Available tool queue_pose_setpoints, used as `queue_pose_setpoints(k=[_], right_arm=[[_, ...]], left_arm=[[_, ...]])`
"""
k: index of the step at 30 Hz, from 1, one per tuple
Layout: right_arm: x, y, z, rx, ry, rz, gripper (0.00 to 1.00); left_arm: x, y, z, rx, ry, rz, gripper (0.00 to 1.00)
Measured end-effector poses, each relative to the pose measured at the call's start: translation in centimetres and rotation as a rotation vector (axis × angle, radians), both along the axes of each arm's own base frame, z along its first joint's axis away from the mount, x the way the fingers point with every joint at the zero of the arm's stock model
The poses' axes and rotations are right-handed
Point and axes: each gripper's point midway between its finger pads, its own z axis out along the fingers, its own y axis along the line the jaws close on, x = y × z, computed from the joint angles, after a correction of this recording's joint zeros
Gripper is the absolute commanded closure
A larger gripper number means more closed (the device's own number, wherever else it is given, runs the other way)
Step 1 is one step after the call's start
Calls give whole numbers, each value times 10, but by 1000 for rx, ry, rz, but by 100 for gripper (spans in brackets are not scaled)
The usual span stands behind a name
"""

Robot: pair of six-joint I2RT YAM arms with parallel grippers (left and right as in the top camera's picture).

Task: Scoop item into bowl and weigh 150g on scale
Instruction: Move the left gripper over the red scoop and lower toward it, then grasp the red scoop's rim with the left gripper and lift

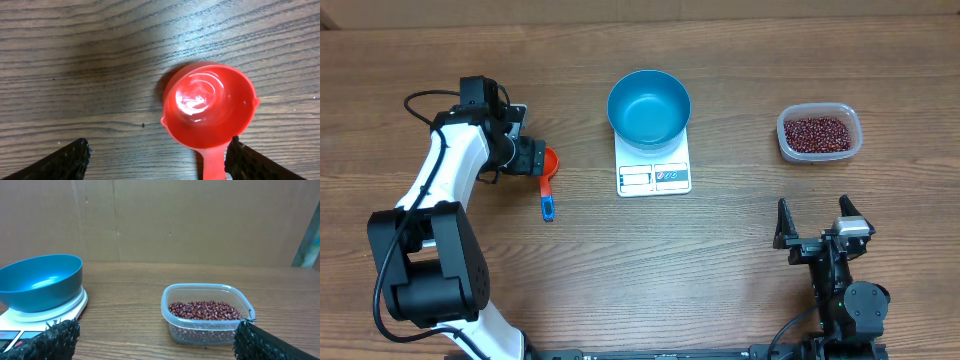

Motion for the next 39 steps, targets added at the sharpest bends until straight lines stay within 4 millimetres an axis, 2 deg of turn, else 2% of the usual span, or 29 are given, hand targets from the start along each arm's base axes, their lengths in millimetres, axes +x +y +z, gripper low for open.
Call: queue_pose_setpoints(k=[6, 9, 12, 15, 23, 33, 39], right_arm=[[0, 0, 0, 0, 0, 0, 0], [0, 0, 0, 0, 0, 0, 0], [0, 0, 0, 0, 0, 0, 0], [0, 0, 0, 0, 0, 0, 0], [0, 0, 0, 0, 0, 1, 0], [0, 0, 0, 1, 0, 1, 0], [0, 0, 0, 0, 0, 0, 0]], left_arm=[[0, 0, 0, 1, 0, -4, 19], [0, 0, 0, 2, -1, -6, 25], [1, 0, 0, 3, -4, -10, 37], [3, 0, 1, 3, -11, -10, 42], [5, 0, 1, 4, -19, -10, 31], [6, 1, 1, 5, -26, -10, 29], [8, 0, 2, 6, -34, -10, 23]])
